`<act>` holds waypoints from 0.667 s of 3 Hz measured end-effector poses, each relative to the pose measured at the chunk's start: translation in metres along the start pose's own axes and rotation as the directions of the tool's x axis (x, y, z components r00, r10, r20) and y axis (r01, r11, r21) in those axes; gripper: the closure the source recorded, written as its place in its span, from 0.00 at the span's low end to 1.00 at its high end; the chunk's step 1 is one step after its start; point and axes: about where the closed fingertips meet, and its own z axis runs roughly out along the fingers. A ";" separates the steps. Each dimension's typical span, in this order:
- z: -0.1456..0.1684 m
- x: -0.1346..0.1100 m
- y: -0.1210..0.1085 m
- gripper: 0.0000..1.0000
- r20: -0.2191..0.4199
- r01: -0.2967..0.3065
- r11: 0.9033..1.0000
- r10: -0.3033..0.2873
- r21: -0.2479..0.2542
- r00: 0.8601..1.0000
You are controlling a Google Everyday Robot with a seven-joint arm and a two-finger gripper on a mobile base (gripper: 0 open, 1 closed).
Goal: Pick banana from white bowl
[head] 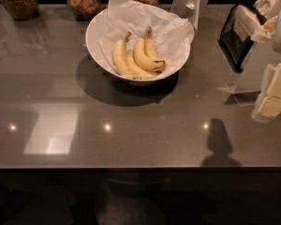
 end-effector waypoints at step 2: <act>0.004 -0.026 -0.016 0.00 0.104 -0.002 1.000 -0.001 0.027 0.995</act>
Offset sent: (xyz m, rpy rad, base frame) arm 0.0572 0.0534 0.0139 0.2473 -0.1245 0.0536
